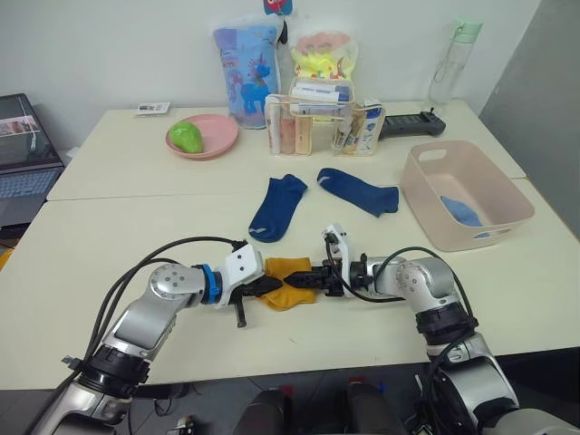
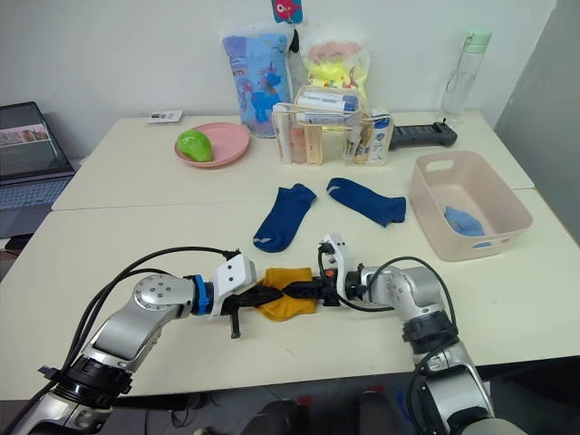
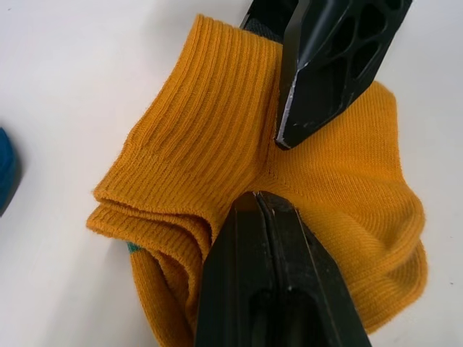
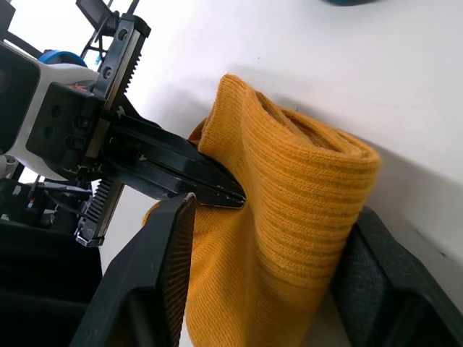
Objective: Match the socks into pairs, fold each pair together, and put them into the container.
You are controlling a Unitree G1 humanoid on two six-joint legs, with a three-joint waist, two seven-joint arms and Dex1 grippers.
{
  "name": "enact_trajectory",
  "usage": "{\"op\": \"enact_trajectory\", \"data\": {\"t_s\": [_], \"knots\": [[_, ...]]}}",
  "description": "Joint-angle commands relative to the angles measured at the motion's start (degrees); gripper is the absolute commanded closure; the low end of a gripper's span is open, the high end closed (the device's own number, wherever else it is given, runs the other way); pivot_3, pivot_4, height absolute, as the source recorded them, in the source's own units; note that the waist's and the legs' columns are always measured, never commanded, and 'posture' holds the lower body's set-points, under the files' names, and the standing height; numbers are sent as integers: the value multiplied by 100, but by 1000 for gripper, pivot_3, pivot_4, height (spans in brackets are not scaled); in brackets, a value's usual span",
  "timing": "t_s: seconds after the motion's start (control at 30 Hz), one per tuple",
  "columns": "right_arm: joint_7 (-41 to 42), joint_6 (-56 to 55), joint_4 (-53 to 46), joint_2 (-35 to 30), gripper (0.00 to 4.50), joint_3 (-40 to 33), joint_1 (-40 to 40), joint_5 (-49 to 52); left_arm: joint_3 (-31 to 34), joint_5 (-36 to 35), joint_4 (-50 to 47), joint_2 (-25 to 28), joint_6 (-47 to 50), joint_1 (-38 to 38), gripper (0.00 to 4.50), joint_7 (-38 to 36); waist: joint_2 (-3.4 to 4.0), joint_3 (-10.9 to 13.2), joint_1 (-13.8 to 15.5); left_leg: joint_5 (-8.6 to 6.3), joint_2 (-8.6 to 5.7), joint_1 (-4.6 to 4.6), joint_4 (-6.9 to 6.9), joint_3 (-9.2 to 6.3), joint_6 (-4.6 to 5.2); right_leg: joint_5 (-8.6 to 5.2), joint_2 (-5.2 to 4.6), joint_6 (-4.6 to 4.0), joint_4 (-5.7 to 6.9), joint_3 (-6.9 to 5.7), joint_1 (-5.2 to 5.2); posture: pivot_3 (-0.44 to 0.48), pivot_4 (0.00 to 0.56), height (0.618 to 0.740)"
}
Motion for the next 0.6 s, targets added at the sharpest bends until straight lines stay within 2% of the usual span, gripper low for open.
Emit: {"op": "enact_trajectory", "data": {"t_s": [0.03,0.23,0.27,0.37,0.47,0.6], "knots": [[41,19,49,52,2319,120,-32,-30,180,71,83,-3,166,68,4500,214,0,0,-1,0,0,0,0,0,0,0,0,0,0,0,0,0,150,740],[39,-106,114,74,4364,217,-19,-127,279,-2,53,-20,255,127,4500,313,-2,-11,-6,0,0,17,-3,0,1,0,1,0,0,1,5,0,150,740],[28,-107,116,87,4489,208,-16,-118,290,-10,38,-22,252,141,4500,308,-2,-11,-5,-1,1,25,-4,0,1,0,1,0,0,1,5,0,150,740],[19,-105,106,112,4489,181,-6,-110,355,-88,-32,-34,214,178,4500,254,-1,-11,-6,-2,0,31,-6,1,3,0,1,0,-1,3,4,0,150,740],[22,-71,57,89,4489,117,-3,-75,603,-465,-221,-110,387,161,4500,193,-1,-11,-6,-1,1,31,-7,0,2,0,1,0,-1,2,5,0,150,740],[14,13,-170,-98,4500,-114,1,34,1040,-1145,-609,-3,925,50,3634,-11,-1,-9,-4,-1,0,25,-6,0,2,0,1,0,-2,3,4,0,150,740]]}}
